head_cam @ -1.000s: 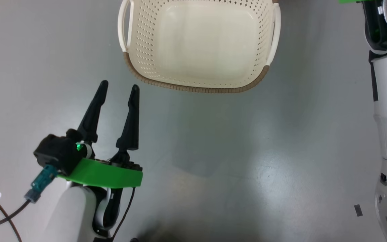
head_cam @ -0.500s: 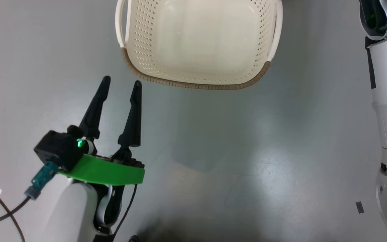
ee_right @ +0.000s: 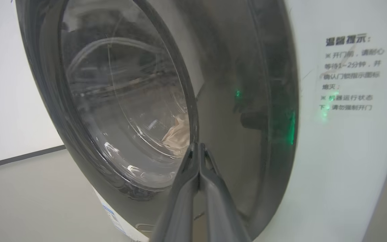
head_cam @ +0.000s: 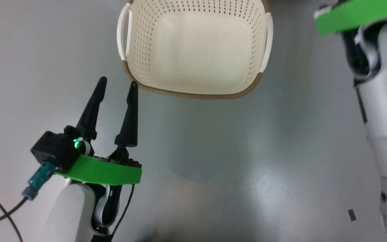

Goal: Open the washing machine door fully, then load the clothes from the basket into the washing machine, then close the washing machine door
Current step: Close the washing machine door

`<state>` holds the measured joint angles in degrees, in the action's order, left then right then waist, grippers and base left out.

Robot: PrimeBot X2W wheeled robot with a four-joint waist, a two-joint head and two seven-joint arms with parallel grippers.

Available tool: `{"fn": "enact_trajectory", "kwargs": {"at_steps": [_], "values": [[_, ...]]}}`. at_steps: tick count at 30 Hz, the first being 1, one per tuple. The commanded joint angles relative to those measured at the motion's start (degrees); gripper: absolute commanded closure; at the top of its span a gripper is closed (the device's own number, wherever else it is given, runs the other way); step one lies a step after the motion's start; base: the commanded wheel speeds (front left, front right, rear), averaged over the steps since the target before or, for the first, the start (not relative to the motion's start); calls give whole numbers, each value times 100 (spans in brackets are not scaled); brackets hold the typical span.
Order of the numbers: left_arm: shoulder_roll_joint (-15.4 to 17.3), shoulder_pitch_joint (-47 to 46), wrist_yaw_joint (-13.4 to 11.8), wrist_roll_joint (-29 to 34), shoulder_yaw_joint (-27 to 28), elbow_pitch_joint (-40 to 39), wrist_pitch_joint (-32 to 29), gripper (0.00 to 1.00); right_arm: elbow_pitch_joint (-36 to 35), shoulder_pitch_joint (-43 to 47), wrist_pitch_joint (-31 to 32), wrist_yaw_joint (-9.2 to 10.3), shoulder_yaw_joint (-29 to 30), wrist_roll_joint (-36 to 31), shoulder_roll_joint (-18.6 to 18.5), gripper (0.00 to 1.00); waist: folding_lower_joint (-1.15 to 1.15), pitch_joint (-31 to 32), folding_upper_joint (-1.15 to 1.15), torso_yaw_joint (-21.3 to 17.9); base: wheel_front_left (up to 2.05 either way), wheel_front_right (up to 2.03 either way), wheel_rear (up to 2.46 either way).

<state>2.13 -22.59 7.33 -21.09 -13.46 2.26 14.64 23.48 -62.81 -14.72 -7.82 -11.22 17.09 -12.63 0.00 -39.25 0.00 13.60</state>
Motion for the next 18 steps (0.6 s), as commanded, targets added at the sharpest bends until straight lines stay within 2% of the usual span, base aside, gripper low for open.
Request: {"fn": "enact_trajectory", "kwargs": {"at_steps": [1,11,18], "values": [[130,157,15,-3,223,-94,36,0,-207,371,-14,33,-165,117,128,100,0,205,0,-35,0,0,0],[167,337,15,36,296,-63,36,0,-383,1622,-24,33,-485,359,-10,100,0,756,0,-148,0,0,0],[225,497,15,77,377,-45,36,0,-519,2304,-27,33,-431,473,-9,100,0,1150,0,-280,0,0,0]]}}
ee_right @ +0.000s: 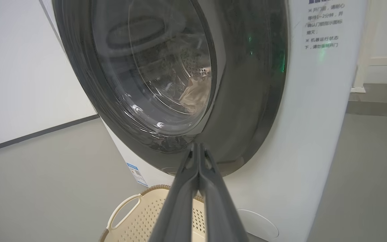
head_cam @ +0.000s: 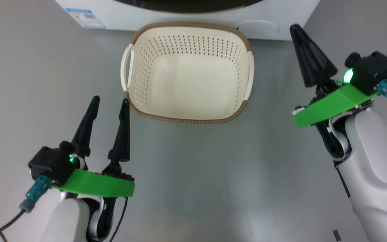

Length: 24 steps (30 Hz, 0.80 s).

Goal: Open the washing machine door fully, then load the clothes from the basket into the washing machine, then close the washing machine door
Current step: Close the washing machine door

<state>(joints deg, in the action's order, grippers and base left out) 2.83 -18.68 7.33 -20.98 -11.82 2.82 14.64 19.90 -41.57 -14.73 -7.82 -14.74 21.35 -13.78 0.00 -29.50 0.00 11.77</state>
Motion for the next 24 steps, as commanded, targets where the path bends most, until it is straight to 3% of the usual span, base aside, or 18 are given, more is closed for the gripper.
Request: {"fn": "enact_trajectory", "kwargs": {"at_steps": [1,4,5,7,8,24], "values": [[165,134,15,74,224,-98,36,0,-184,275,-26,33,-49,58,123,100,0,239,0,-117,0,0,0],[195,221,15,97,267,-81,36,0,-265,569,-26,33,96,75,190,100,0,443,0,-174,0,0,0],[206,252,15,104,283,-69,36,0,-294,678,-26,33,158,68,220,86,0,518,0,-193,0,0,0],[230,322,15,119,323,-39,36,0,-348,902,-26,33,257,51,292,37,0,671,0,-235,0,0,0],[244,363,15,126,345,-19,36,0,-382,1015,-26,33,306,38,332,0,0,747,0,-261,0,0,0],[268,1189,15,204,784,127,36,0,-771,2783,-27,33,873,-76,649,0,0,1853,0,-642,0,0,0]]}}
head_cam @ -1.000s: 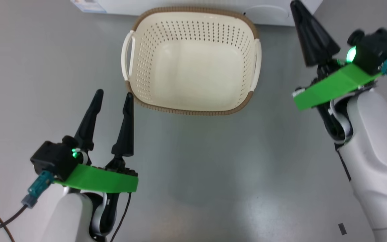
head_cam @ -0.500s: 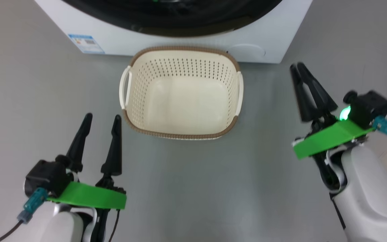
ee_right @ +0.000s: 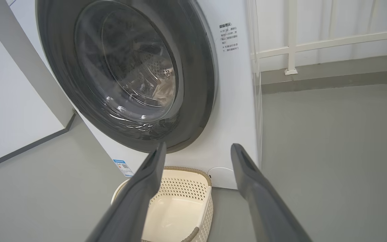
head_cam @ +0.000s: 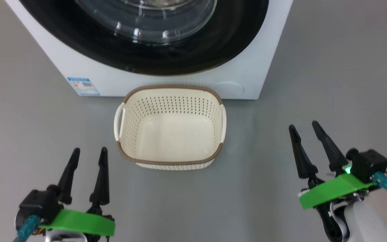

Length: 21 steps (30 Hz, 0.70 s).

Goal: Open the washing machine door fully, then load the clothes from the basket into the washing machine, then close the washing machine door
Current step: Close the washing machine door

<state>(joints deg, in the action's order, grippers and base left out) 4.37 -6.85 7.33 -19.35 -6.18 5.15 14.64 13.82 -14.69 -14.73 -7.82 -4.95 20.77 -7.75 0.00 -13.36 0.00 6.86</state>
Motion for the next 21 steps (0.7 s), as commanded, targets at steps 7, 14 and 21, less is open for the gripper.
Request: {"fn": "enact_trajectory", "kwargs": {"at_steps": [7,14,21], "values": [[125,312,15,204,437,-84,36,0,-303,648,-27,33,76,-11,186,0,0,558,0,-263,0,0,0],[-42,1165,15,591,717,-309,36,0,-772,1612,-27,33,332,-409,342,0,0,1186,0,-364,0,0,0],[-58,1224,15,724,728,-362,36,0,-833,1668,-27,33,416,-538,377,0,0,1263,0,-339,0,0,0]]}}
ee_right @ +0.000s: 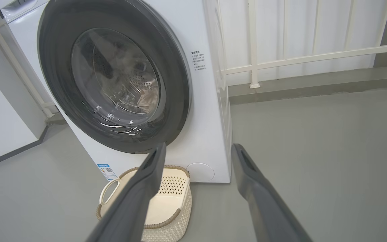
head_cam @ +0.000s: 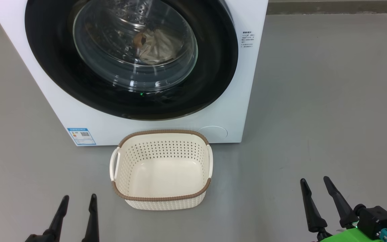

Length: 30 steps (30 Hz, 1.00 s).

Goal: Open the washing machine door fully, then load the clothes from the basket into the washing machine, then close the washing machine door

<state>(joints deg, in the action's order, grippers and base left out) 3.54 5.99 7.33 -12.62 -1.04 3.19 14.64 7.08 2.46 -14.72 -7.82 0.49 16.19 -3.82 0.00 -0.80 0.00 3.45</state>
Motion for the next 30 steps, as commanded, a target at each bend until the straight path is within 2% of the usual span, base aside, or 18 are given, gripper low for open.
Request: {"fn": "enact_trajectory", "kwargs": {"at_steps": [1,15,30], "values": [[24,-53,15,72,223,-173,36,0,-167,-42,-28,33,-126,-92,-9,0,0,13,0,2,0,0,0],[-19,-50,15,309,403,-233,36,0,-245,-69,-28,33,24,-363,60,0,0,-13,0,-23,0,0,0],[-50,-95,15,224,380,-211,36,0,-228,-79,-28,33,159,-346,88,0,0,-18,0,1,0,0,0]]}}
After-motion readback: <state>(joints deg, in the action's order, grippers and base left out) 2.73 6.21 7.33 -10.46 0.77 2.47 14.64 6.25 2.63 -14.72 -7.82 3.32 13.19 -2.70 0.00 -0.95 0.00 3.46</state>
